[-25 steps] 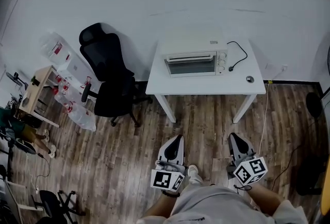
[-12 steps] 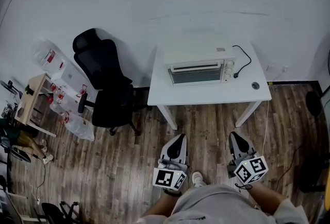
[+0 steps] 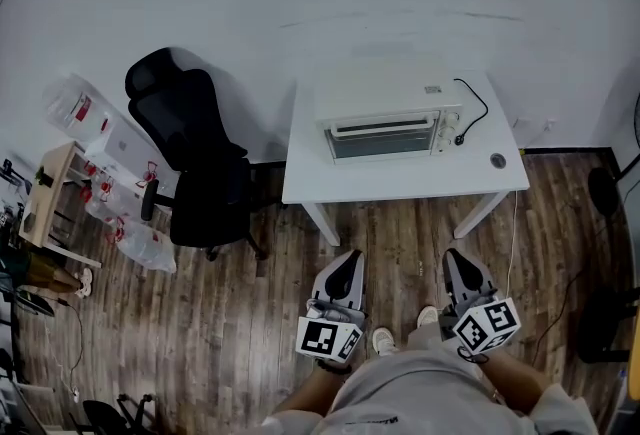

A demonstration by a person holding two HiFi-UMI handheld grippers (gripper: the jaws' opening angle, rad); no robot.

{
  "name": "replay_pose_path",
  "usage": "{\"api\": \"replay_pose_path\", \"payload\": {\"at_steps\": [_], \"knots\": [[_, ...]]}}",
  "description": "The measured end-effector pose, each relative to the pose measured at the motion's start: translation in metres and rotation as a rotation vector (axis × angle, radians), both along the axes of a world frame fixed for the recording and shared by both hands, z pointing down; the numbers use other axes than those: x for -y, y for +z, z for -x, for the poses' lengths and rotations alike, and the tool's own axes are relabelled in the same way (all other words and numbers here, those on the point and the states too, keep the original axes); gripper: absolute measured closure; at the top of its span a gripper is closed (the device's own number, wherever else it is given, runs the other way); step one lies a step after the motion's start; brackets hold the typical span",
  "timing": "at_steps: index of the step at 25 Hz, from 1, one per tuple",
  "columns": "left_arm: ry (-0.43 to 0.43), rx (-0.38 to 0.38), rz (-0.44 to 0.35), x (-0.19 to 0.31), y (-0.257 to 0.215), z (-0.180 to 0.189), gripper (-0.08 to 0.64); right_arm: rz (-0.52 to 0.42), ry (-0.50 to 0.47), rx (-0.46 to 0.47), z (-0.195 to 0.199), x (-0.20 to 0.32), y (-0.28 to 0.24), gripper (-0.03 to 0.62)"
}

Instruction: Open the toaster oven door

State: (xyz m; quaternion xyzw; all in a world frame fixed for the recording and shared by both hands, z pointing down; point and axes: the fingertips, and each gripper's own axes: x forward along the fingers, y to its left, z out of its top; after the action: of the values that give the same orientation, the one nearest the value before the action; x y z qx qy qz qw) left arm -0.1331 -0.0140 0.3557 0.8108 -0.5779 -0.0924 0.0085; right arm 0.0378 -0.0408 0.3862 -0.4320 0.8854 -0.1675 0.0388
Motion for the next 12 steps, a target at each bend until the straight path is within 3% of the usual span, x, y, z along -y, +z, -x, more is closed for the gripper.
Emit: {"api": "replay_pose_path", "payload": {"at_steps": [12], "knots": [[-0.003, 0.017, 0.025, 0.052, 0.001, -0.014, 0.554, 0.019, -0.007, 0.036, -0.005, 0.060, 0.005, 0.575]]}}
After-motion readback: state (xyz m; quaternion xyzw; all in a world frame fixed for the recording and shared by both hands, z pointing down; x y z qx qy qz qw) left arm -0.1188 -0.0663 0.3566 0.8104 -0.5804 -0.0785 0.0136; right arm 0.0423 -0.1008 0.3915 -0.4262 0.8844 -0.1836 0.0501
